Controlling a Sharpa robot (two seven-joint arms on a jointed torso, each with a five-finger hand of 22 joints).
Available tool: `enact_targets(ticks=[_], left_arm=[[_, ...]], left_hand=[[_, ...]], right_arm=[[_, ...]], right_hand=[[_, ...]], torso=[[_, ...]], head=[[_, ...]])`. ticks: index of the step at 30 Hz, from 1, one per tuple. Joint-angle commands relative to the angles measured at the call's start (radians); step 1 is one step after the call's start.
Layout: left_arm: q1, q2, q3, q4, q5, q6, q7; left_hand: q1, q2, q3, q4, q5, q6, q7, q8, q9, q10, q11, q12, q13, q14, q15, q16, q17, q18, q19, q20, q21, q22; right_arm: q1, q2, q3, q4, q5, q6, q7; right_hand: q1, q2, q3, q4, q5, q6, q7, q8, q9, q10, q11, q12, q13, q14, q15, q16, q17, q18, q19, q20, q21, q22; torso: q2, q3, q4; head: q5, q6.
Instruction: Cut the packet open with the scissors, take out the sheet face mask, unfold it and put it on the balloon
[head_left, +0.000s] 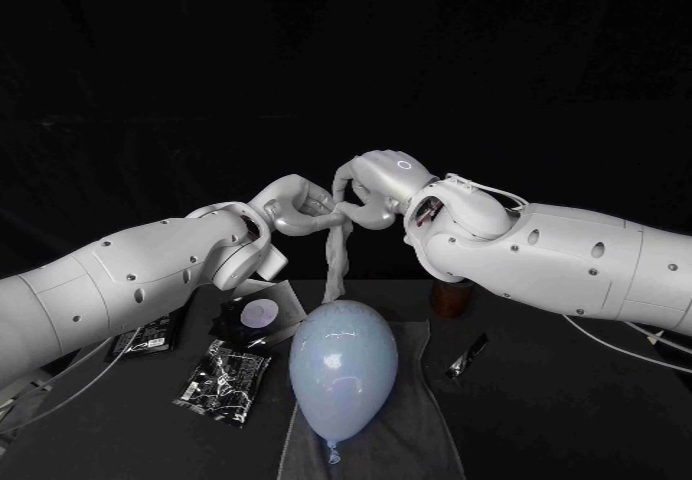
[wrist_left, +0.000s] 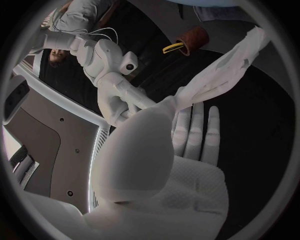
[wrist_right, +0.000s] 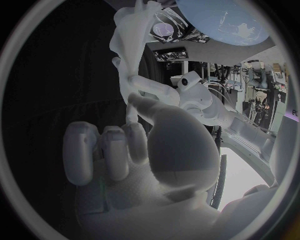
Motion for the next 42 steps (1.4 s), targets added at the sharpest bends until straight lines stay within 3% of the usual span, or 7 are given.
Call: enact_targets(ticks=[1,9,16,19,33,39,42], left_arm=[[0.0,0.001,0.001,0.005,-0.002,-0.028,0.017],[0.0,-0.007,0.001,0.012,0.042,-0.054,0.025],[0.0,-0.029,0.002,0.03,0.11,-0.067,0.034],[0.0,-0.043,0.002,0.042,0.147,-0.071,0.04],[-0.002,-0.113,0.005,0.096,0.372,-0.022,0.083],[-0.002,-0.133,0.007,0.105,0.409,0.01,0.095],[-0.002,-0.139,0.007,0.107,0.421,0.018,0.098]], left_hand=[[-0.025,-0.021,0.059,-0.018,0.008,-0.001,-0.002,0.011,0.034,0.008,-0.001,0.006,0.003,0.009,-0.002,0.002,0.009,0.009,0.004,0.0,-0.001,-0.001],[-0.102,-0.051,0.163,-0.072,0.009,-0.008,-0.002,0.03,0.061,0.011,-0.002,0.015,0.007,0.011,-0.003,-0.001,0.03,0.008,-0.001,0.0,-0.003,-0.001],[-0.154,-0.059,0.213,-0.117,0.008,-0.015,-0.002,0.041,0.077,0.009,-0.001,0.02,0.011,0.009,-0.003,-0.003,0.045,0.006,-0.019,0.0,-0.006,-0.003],[-0.16,-0.059,0.218,-0.122,0.008,-0.016,-0.002,0.042,0.079,0.009,-0.001,0.021,0.011,0.009,-0.003,-0.004,0.047,0.005,-0.026,0.0,-0.007,-0.003],[-0.197,-0.056,0.248,-0.154,0.008,-0.023,-0.001,0.049,0.092,-0.003,0.002,0.02,0.011,-0.004,0.001,-0.011,0.059,-0.012,-0.094,0.001,-0.014,-0.008],[-0.209,-0.051,0.252,-0.16,0.008,-0.026,0.0,0.051,0.097,-0.008,0.004,0.019,0.011,-0.01,0.003,-0.014,0.062,-0.017,-0.108,0.001,-0.014,-0.009],[-0.211,-0.049,0.253,-0.161,0.008,-0.027,0.0,0.051,0.098,-0.009,0.005,0.019,0.01,-0.011,0.004,-0.015,0.062,-0.018,-0.11,0.001,-0.014,-0.009]], right_arm=[[-0.001,0.002,0.0,-0.007,0.027,-0.032,0.015],[-0.009,-0.011,-0.004,-0.024,0.155,-0.084,0.058],[-0.029,-0.055,-0.007,-0.048,0.553,-0.106,0.186],[-0.044,-0.079,-0.009,-0.052,0.708,-0.086,0.229],[-0.181,-0.108,-0.014,-0.091,0.955,-0.002,0.292],[-0.222,-0.082,-0.015,-0.11,1.028,0.028,0.291],[-0.239,-0.067,-0.015,-0.116,1.068,0.053,0.288]], right_hand=[[0.0,-0.007,0.003,0.001,0.005,-0.024,0.009,-0.025,0.005,-0.001,0.003,-0.06,0.121,0.105,-0.001,0.003,0.263,-0.006,0.052,-0.005,-0.023,0.222],[-0.091,-0.089,-0.087,0.089,0.001,-0.134,0.077,-0.171,-0.065,-0.278,0.061,-0.538,-0.204,0.076,0.048,-0.047,0.174,0.033,-0.041,0.029,-0.251,0.159],[-0.039,-0.101,-0.118,0.142,0.007,-0.134,0.104,-0.255,-0.109,-0.436,0.085,-0.863,-0.473,-0.125,0.076,-0.335,-0.208,0.133,-0.312,0.067,-0.871,-0.053],[0.002,-0.101,-0.107,0.145,0.005,-0.095,0.113,-0.271,-0.118,-0.445,0.095,-1.024,-0.647,-0.171,0.083,-0.431,-0.315,0.147,-0.332,0.075,-0.997,-0.132],[0.059,-0.093,-0.109,0.103,0.005,-0.031,0.095,-0.309,-0.141,-0.304,0.083,-1.151,-0.863,-0.06,0.067,-0.308,-0.184,0.115,-0.192,0.062,-0.815,-0.088],[0.054,-0.085,-0.194,0.088,0.0,-0.002,0.073,-0.326,-0.155,-0.231,0.055,-0.794,-0.584,0.008,0.045,-0.167,-0.019,0.077,-0.104,0.039,-0.558,0.027],[0.046,-0.064,-0.231,0.092,0.0,0.009,0.073,-0.332,-0.163,-0.159,0.058,-0.309,-0.155,0.045,0.051,-0.087,0.09,0.058,-0.07,0.039,-0.42,0.096]], torso=[[0.0,0.0002,-0.0002],[0.0,0.0001,-0.0006],[0.0,0.0002,0.0],[0.001,0.0005,-0.0005],[0.003,0.001,0.0003],[0.003,0.0024,0.002],[0.002,0.003,0.0023]], head=[[0.001,0.0],[0.0,0.0],[-0.002,0.0],[-0.003,-0.001],[-0.008,-0.01],[-0.011,-0.018],[-0.013,-0.021]])
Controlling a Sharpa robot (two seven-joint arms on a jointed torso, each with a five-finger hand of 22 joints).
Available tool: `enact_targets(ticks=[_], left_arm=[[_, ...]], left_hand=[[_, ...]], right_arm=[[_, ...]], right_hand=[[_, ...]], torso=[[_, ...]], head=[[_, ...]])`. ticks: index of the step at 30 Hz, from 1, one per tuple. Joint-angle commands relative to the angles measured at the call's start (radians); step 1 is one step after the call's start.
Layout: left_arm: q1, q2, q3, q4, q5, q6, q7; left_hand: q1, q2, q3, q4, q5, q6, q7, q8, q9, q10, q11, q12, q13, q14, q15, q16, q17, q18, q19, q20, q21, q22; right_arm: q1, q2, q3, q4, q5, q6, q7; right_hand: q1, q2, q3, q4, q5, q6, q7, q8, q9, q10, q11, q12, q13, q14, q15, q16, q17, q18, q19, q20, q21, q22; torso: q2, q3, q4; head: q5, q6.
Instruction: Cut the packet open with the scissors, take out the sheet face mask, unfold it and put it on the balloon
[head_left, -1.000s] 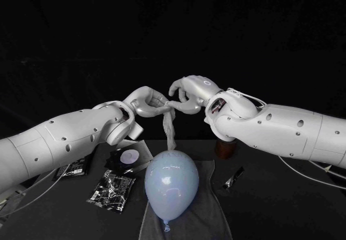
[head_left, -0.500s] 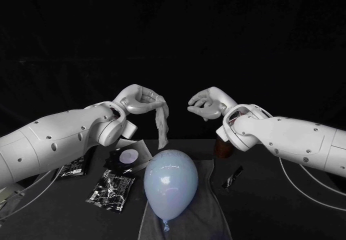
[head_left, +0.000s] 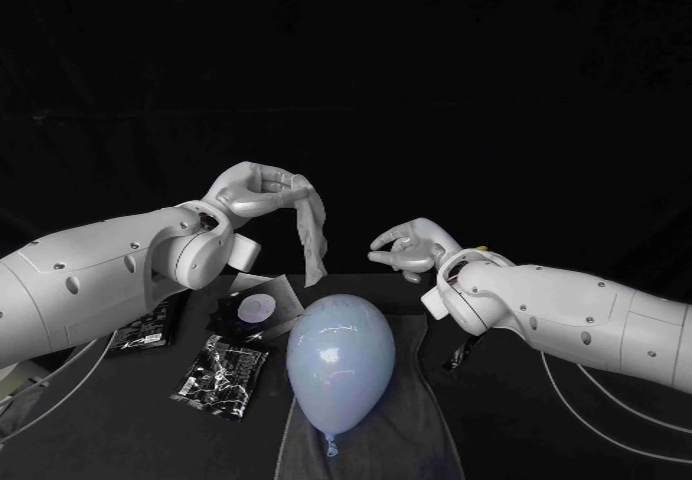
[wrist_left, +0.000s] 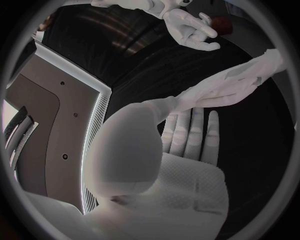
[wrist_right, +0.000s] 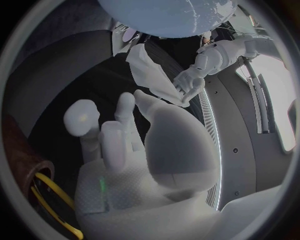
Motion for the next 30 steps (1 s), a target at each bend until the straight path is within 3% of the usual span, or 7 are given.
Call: enact_targets(ticks=[1,11,20,30], left_arm=[[0.0,-0.003,0.002,0.006,0.064,0.047,0.034],[0.0,-0.011,0.002,0.017,0.086,0.088,0.028],[0.0,-0.015,0.002,0.024,0.092,0.105,0.024],[0.0,-0.015,0.002,0.033,0.094,0.116,0.02]], left_hand=[[-0.011,0.001,0.003,-0.004,0.003,-0.006,0.0,0.006,0.048,-0.006,0.001,0.0,0.0,-0.009,0.0,-0.005,0.002,-0.017,-0.007,0.001,-0.004,-0.001],[-0.037,0.022,0.004,-0.016,0.002,-0.025,0.004,0.017,0.072,-0.024,0.009,-0.006,-0.003,-0.031,0.007,-0.015,0.01,-0.027,-0.046,0.001,-0.006,-0.003],[-0.047,0.03,0.0,-0.018,0.002,-0.033,0.005,0.024,0.085,-0.028,0.01,-0.006,-0.003,-0.035,0.009,-0.016,0.014,-0.03,-0.052,0.001,-0.005,-0.003],[-0.053,0.034,-0.005,-0.02,0.002,-0.038,0.006,0.03,0.095,-0.029,0.011,-0.005,-0.003,-0.037,0.009,-0.016,0.018,-0.03,-0.054,0.001,-0.005,-0.003]], right_arm=[[-0.012,0.013,0.001,-0.005,0.107,0.067,0.019],[-0.032,0.074,0.001,-0.02,0.223,0.103,0.065],[-0.034,0.123,0.003,-0.04,0.252,0.102,0.101],[-0.032,0.135,0.009,-0.041,0.291,0.075,0.143]], right_hand=[[-0.007,0.023,-0.019,0.005,-0.003,0.009,0.005,-0.004,-0.003,0.051,0.004,0.219,0.19,0.056,0.002,0.047,0.119,-0.017,0.022,0.004,0.08,0.11],[-0.021,0.039,-0.062,0.021,0.0,-0.008,0.011,-0.021,-0.016,0.205,0.011,0.5,0.444,0.102,0.012,0.115,0.25,-0.041,0.065,0.013,0.243,0.176],[-0.024,0.039,-0.076,0.025,0.0,-0.022,0.015,-0.034,-0.022,0.219,0.015,0.52,0.463,0.109,0.015,0.123,0.27,-0.047,0.075,0.015,0.278,0.184],[-0.023,0.042,-0.08,0.025,0.0,-0.015,0.015,-0.032,-0.022,0.231,0.017,0.534,0.476,0.109,0.016,0.123,0.27,-0.052,0.085,0.017,0.309,0.191]], torso=[[-0.001,0.0007,0.0003],[0.0,0.0022,0.0011],[0.0,0.0008,-0.0002],[-0.002,-0.0002,-0.0003]], head=[[-0.002,-0.005],[-0.002,-0.005],[0.0,-0.011],[0.002,-0.012]])
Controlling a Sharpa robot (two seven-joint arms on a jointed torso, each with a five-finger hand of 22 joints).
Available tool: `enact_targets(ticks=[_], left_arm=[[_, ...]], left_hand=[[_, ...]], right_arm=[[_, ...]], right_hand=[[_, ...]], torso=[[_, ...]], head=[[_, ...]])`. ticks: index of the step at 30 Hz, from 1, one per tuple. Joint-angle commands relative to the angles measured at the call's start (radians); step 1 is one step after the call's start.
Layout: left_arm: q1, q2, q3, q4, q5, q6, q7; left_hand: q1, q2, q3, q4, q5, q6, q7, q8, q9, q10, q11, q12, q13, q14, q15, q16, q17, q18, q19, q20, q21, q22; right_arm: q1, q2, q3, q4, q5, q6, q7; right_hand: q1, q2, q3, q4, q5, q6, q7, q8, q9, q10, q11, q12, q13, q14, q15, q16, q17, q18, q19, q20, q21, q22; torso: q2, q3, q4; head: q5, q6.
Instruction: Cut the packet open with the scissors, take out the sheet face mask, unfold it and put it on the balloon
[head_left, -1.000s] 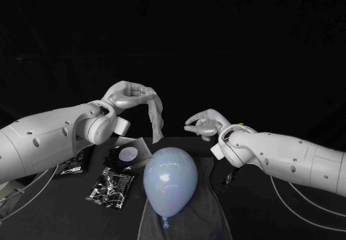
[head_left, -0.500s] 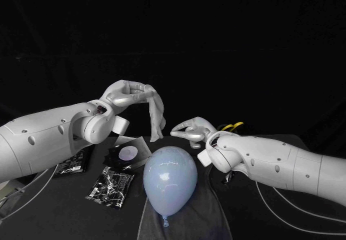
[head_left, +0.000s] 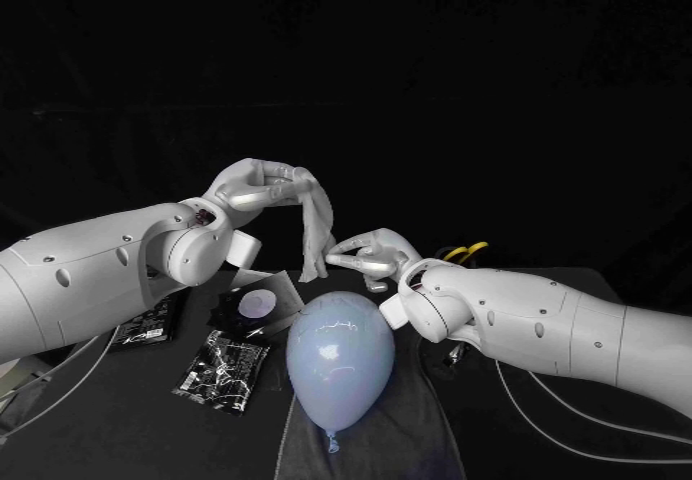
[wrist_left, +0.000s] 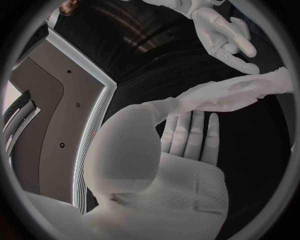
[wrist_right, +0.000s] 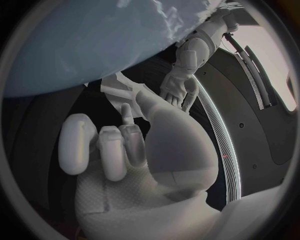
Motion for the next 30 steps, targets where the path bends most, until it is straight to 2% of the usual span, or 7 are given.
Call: enact_targets(ticks=[1,9,14,24,30], left_arm=[[0.0,0.001,0.002,0.005,0.012,0.03,0.01],[0.0,0.002,0.002,0.011,0.015,0.041,0.009],[0.0,0.003,0.002,0.016,0.016,0.045,0.008],[0.0,0.006,0.002,0.02,0.016,0.047,0.006],[0.0,0.008,0.002,0.019,0.016,0.048,0.006]], left_hand=[[-0.007,0.008,-0.002,-0.004,0.006,-0.008,-0.003,0.008,0.067,-0.006,0.002,-0.005,-0.001,-0.007,0.001,-0.004,0.002,-0.015,-0.005,-0.002,-0.005,-0.001],[-0.008,0.009,-0.004,-0.005,0.006,-0.01,-0.003,0.01,0.071,-0.006,0.002,-0.005,-0.001,-0.007,0.001,-0.004,0.003,-0.015,-0.006,-0.002,-0.005,-0.001],[-0.009,0.01,-0.005,-0.005,0.006,-0.011,-0.003,0.011,0.073,-0.006,0.002,-0.005,-0.001,-0.008,0.001,-0.004,0.003,-0.015,-0.006,-0.002,-0.004,0.0],[-0.01,0.011,-0.006,-0.006,0.006,-0.013,-0.002,0.013,0.076,-0.007,0.002,-0.005,-0.001,-0.008,0.001,-0.004,0.004,-0.015,-0.005,-0.002,-0.004,0.0],[-0.011,0.012,-0.006,-0.006,0.006,-0.014,-0.002,0.014,0.077,-0.007,0.002,-0.004,-0.001,-0.008,0.001,-0.004,0.005,-0.015,-0.005,-0.002,-0.004,0.0]], right_arm=[[0.002,0.005,0.003,-0.006,0.04,-0.006,0.047],[0.004,0.026,0.005,-0.037,0.058,-0.005,0.057],[0.005,0.033,0.007,-0.051,0.061,-0.001,0.062],[0.007,0.039,0.009,-0.055,0.063,0.016,0.07],[0.01,0.039,0.01,-0.054,0.068,0.03,0.076]], right_hand=[[0.0,0.009,-0.008,0.001,0.0,0.002,0.0,-0.002,-0.001,0.039,0.005,0.007,0.185,0.106,0.005,0.004,0.261,-0.02,0.007,0.001,0.003,0.191],[-0.012,0.004,-0.028,0.009,-0.001,-0.018,0.005,-0.017,-0.007,0.034,0.011,0.004,0.182,0.106,0.01,0.004,0.261,-0.02,0.004,0.004,0.004,0.19],[-0.015,0.003,-0.037,0.011,-0.001,-0.027,0.007,-0.023,-0.009,0.033,0.012,0.004,0.182,0.106,0.011,0.004,0.261,-0.02,0.004,0.006,0.005,0.189],[-0.023,0.0,-0.053,0.017,-0.001,-0.03,0.007,-0.026,-0.009,0.03,0.013,0.002,0.18,0.106,0.013,0.004,0.261,-0.018,0.0,0.008,0.001,0.188],[-0.025,-0.003,-0.068,0.021,-0.001,-0.036,0.007,-0.03,-0.01,0.028,0.013,0.001,0.179,0.106,0.014,0.004,0.261,-0.017,-0.004,0.009,-0.002,0.186]], torso=[[-0.001,-0.0002,-0.0002],[0.001,-0.0002,0.001],[0.0,-0.0015,0.0007],[-0.001,0.0,-0.0004],[0.0,-0.0004,-0.0009]], head=[[0.0,0.001],[0.002,0.002],[0.001,0.003],[0.003,0.003],[0.0,0.003]])
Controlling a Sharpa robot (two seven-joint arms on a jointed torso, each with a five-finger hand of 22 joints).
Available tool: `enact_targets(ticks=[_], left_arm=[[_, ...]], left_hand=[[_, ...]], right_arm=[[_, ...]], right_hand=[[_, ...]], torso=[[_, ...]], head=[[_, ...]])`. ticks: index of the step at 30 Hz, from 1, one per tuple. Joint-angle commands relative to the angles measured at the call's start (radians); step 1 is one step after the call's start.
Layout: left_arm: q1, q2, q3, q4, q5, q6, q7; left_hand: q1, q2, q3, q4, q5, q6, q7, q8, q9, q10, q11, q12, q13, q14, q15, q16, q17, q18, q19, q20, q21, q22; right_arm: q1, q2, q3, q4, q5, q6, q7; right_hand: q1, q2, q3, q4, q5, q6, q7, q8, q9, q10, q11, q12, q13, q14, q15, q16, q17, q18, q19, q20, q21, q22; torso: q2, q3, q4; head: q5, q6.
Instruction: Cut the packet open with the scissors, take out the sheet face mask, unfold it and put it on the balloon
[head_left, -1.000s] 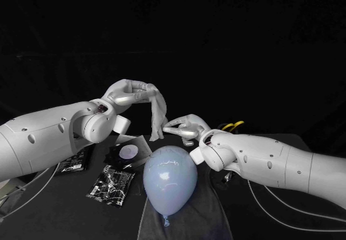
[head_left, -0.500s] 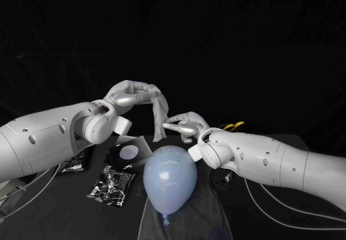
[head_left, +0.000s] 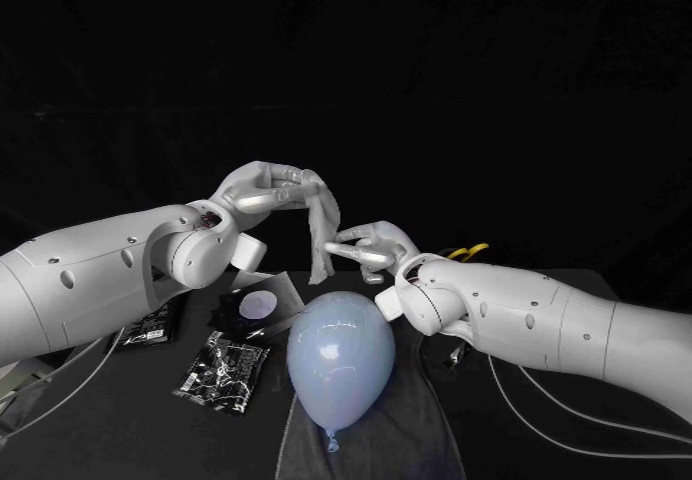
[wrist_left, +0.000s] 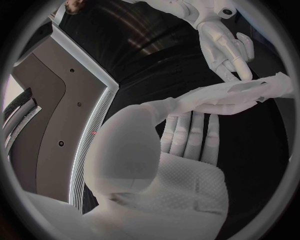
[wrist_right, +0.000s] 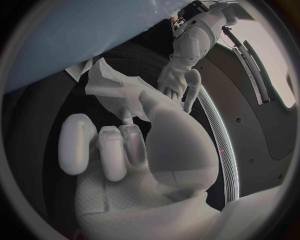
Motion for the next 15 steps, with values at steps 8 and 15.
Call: enact_targets(ticks=[8,15], left_arm=[[0.0,0.006,0.001,-0.001,0.007,0.015,0.007],[0.0,0.006,0.001,-0.006,0.007,0.007,0.004]], left_hand=[[-0.004,0.011,-0.004,-0.004,0.003,-0.008,0.001,0.005,0.074,-0.007,0.002,-0.004,-0.001,-0.009,0.001,-0.004,0.002,-0.015,-0.004,-0.002,-0.004,0.0],[-0.004,0.012,-0.004,-0.005,0.003,-0.008,0.001,0.006,0.075,-0.007,0.002,-0.004,-0.001,-0.009,0.001,-0.004,0.003,-0.015,-0.004,-0.002,-0.004,0.0]], right_arm=[[0.008,-0.004,0.005,0.006,0.054,0.024,0.049],[0.011,-0.011,0.006,0.009,0.088,-0.008,0.071]], right_hand=[[0.025,0.031,-0.008,-0.006,0.0,0.058,-0.01,0.028,0.014,0.045,0.0,0.024,0.203,0.104,0.003,0.004,0.263,-0.022,0.01,0.004,0.032,0.194],[0.098,0.099,0.045,-0.043,0.0,0.146,-0.055,0.08,0.034,0.074,-0.038,0.051,0.231,0.104,-0.026,0.004,0.263,-0.033,0.036,-0.017,0.098,0.21]], torso=[[-0.001,0.0004,0.0004],[-0.001,0.0003,-0.0001]], head=[[-0.003,0.0],[-0.002,0.0]])
